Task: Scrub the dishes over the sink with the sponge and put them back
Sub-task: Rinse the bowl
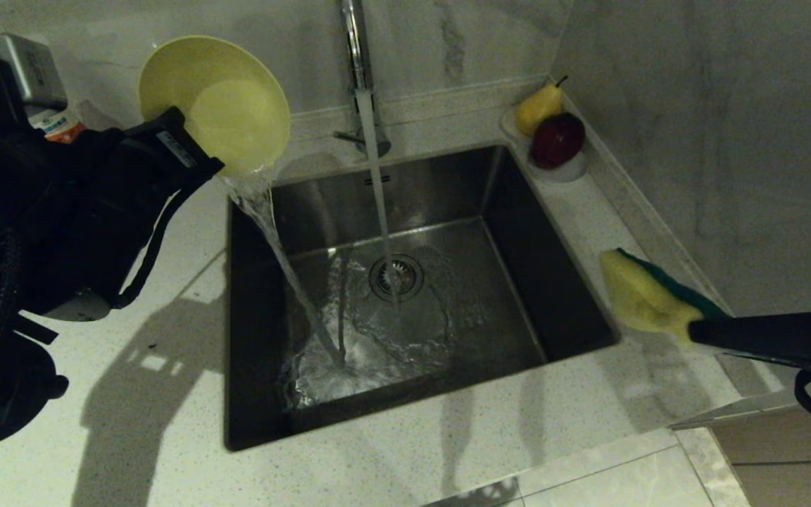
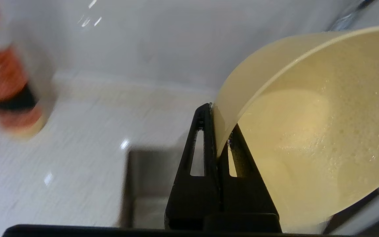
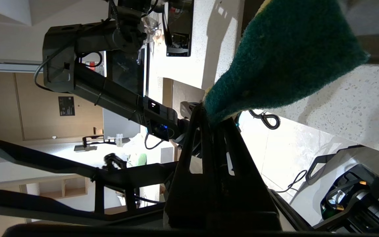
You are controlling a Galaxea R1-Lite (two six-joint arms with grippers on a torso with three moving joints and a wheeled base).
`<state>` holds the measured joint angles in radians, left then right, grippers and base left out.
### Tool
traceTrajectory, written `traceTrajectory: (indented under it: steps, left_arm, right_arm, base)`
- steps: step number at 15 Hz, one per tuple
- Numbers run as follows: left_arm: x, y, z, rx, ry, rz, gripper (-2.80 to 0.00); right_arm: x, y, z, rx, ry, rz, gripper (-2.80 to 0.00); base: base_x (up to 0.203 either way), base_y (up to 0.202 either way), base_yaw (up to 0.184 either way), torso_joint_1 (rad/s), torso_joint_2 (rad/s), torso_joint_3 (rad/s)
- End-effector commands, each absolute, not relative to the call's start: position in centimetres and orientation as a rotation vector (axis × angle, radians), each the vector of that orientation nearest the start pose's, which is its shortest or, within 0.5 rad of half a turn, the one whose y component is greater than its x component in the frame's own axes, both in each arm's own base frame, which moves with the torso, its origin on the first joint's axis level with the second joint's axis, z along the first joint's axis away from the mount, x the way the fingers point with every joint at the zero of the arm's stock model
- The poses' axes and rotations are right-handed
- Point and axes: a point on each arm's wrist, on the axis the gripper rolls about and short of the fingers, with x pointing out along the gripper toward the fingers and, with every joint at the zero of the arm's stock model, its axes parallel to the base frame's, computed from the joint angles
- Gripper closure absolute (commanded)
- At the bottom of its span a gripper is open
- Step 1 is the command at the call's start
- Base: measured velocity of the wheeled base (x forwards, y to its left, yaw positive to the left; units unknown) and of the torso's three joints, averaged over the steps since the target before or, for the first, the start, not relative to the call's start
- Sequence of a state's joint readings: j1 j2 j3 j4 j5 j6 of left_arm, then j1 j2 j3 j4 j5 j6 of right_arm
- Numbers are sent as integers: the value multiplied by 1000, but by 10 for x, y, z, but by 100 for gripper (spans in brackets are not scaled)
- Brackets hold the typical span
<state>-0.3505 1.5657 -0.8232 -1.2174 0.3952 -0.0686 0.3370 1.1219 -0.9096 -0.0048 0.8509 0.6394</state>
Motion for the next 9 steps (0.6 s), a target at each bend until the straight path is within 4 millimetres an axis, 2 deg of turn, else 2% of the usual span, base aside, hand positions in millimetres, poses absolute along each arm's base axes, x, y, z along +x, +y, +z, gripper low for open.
traceTrajectory:
  steps: [1,9]
  left_arm:
    - [252,-84,288,-218,-531,-15,0]
    - [240,-82,289,-132,-672,-92,0]
  right_arm:
    - [137,66,285,620,598,1077,0]
    - [138,66,279,623,612,1071,0]
  base:
    - [0,0,0,0,0,0]
    - [0,0,0,0,0,0]
